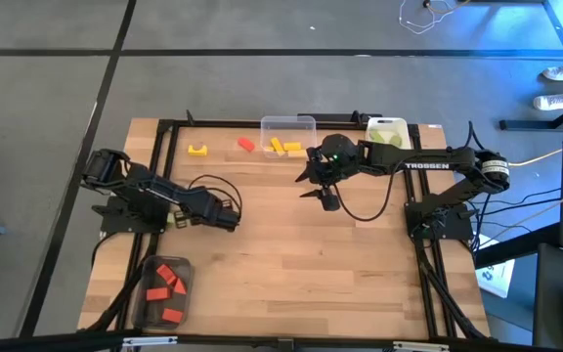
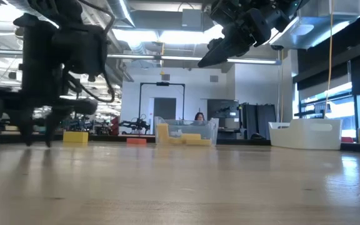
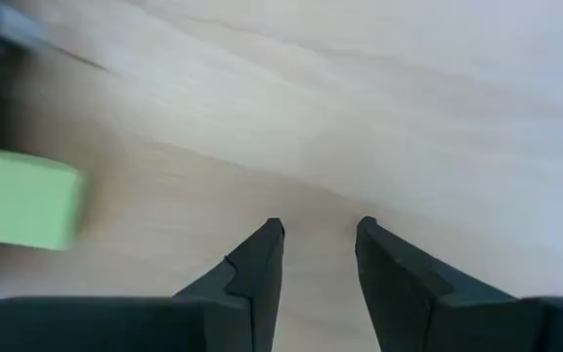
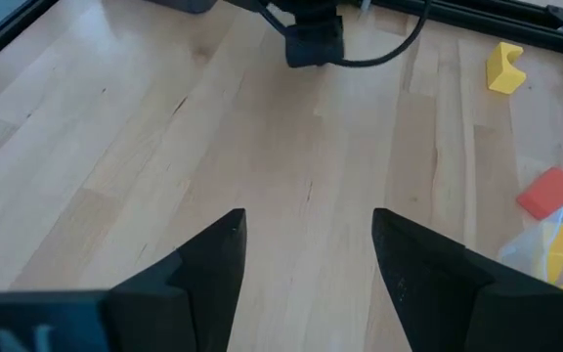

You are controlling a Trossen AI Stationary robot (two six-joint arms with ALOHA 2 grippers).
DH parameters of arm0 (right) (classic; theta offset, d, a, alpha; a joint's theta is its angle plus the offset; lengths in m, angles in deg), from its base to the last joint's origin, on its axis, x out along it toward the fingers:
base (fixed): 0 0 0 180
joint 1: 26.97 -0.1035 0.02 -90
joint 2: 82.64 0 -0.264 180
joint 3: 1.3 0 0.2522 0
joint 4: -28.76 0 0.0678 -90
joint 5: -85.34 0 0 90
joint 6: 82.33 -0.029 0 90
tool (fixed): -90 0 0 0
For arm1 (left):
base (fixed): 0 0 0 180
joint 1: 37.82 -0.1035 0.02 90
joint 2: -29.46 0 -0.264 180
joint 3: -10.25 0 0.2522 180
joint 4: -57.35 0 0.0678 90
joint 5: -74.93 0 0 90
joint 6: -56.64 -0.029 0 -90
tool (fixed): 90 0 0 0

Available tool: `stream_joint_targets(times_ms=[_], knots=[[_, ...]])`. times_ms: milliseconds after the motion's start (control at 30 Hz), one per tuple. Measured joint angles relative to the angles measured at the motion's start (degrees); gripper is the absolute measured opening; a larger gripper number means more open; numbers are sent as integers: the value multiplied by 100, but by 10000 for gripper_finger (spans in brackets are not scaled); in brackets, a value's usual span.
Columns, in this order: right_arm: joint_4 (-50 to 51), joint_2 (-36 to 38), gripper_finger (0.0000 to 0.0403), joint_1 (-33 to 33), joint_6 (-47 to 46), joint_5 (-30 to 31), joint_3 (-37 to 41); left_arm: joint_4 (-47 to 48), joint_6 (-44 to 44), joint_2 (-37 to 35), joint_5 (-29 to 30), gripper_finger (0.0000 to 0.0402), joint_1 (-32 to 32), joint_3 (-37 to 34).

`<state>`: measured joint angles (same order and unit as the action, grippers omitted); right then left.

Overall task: Sort & place blocks by color
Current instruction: Put the green semi-circled block into the white bin

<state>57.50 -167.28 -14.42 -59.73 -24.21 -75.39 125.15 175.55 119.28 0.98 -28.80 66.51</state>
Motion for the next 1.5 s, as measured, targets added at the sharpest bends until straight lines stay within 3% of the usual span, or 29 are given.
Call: stream_joint_targets(times_ms=[367, 733, 1033, 1500], knots=[[101, 0, 223, 0, -1, 1, 0, -586, 2075, 0, 1121, 121, 270, 0], [105, 0, 223, 0, -3, 1, 0, -1020, 1933, 0, 1187, 121, 391, 0], [105, 0, 223, 0, -3, 1, 0, -774, 3079, 0, 1191, 121, 357, 0], [105, 0, 223, 1, -3, 1, 0, -408, 2664, -2, 1315, 121, 224, 0]])
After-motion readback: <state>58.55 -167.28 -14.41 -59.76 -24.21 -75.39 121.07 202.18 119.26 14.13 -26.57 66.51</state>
